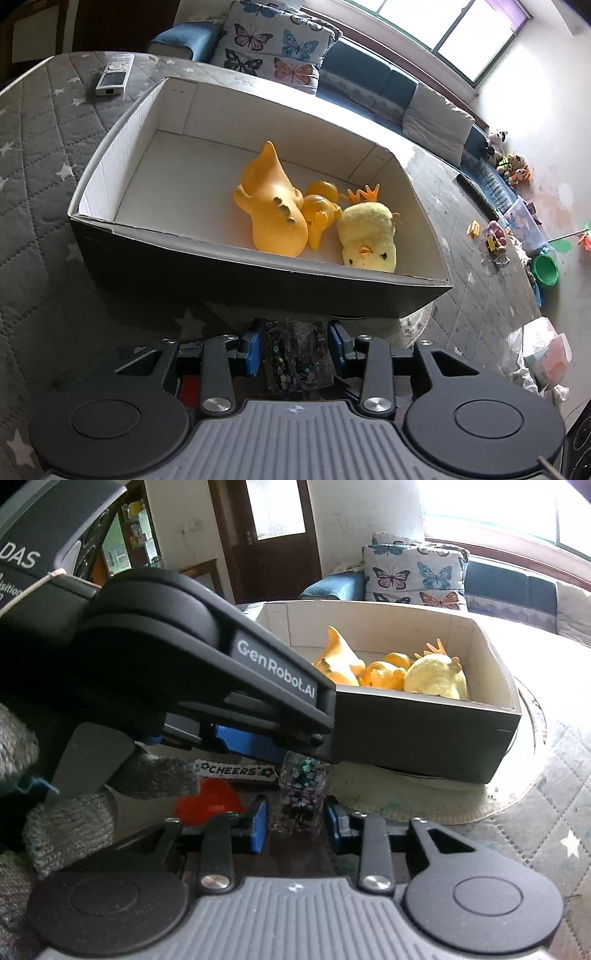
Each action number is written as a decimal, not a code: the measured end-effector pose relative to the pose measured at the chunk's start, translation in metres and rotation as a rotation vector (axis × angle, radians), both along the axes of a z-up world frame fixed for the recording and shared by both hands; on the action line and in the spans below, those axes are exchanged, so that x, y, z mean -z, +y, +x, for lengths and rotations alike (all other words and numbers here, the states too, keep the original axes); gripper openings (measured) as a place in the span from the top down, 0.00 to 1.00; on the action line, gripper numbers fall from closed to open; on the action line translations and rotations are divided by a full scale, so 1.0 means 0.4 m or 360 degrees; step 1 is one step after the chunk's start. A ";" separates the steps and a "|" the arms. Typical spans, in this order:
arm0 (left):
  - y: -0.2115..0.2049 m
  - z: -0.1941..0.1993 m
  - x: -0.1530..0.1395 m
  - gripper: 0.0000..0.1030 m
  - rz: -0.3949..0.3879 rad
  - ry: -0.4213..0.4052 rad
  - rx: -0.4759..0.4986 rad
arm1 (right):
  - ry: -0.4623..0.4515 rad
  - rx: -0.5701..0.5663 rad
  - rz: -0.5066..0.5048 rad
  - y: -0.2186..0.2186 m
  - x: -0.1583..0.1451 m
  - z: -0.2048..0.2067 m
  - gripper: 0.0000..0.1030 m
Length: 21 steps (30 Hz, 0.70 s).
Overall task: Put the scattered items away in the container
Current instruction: 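Close the right gripper around the clear glitter-filled bottle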
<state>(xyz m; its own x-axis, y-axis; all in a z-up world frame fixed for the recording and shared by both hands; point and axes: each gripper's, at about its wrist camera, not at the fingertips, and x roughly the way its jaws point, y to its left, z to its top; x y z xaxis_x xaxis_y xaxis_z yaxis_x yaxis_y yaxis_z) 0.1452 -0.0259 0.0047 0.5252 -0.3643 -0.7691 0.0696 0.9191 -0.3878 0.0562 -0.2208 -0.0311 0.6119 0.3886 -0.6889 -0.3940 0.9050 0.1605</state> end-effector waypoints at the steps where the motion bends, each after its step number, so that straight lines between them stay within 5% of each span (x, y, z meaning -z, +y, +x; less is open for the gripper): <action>1: 0.001 0.001 0.001 0.62 -0.0003 0.0003 -0.0003 | 0.0000 0.0005 0.0000 0.002 0.000 0.001 0.69; 7: 0.011 0.003 0.005 0.59 -0.0035 0.0028 -0.0012 | 0.0019 0.0007 0.0004 0.003 0.012 0.013 0.68; 15: 0.006 -0.006 0.003 0.60 -0.0076 0.0072 0.0017 | -0.0062 -0.0073 -0.0190 0.012 0.002 -0.022 0.70; 21: 0.018 0.003 0.017 0.59 -0.0141 0.0153 -0.0034 | -0.0039 -0.0057 -0.0146 -0.005 0.007 -0.019 0.70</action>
<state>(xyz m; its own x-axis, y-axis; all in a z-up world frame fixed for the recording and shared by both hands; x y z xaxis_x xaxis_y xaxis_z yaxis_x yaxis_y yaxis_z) 0.1465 -0.0186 -0.0019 0.4588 -0.4225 -0.7817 0.0087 0.8818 -0.4715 0.0487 -0.2229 -0.0339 0.6158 0.3466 -0.7076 -0.4293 0.9006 0.0677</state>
